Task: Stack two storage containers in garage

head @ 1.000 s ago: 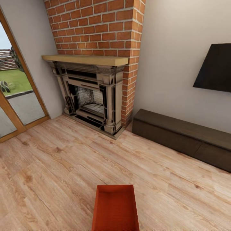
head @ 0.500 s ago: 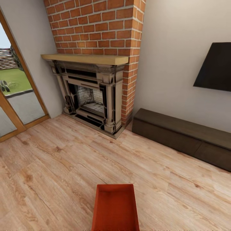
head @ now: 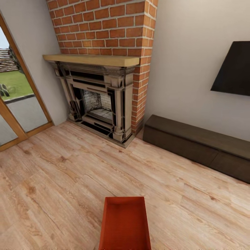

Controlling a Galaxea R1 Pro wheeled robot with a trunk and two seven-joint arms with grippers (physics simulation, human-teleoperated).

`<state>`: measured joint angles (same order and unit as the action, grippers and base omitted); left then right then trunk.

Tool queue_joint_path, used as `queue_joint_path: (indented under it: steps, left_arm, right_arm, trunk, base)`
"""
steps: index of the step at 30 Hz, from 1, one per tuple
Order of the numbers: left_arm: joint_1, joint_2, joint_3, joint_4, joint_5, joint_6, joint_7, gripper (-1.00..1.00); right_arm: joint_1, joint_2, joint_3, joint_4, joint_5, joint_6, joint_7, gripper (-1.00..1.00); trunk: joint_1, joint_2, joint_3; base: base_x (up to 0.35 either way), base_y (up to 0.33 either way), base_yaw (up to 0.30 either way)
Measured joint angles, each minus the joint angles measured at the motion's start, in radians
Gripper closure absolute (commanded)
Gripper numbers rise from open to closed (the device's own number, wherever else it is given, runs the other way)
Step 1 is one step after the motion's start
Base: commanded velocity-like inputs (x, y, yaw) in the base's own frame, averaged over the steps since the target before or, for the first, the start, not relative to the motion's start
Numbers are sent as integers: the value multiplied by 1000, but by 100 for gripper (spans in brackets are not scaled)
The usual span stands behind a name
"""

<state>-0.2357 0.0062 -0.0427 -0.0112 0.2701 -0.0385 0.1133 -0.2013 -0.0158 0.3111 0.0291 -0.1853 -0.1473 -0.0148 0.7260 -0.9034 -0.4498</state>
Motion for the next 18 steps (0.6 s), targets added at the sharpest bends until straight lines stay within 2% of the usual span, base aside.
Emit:
queue_joint_path:
  steps: [18]
  left_arm:
    - [0, 0, 0, 0, 0, 0, 0, -100]
  right_arm:
    - [0, 0, 1, 0, 0, 0, 0, -100]
  trunk:
    - [0, 0, -29]
  base:
    - [0, 0, 0]
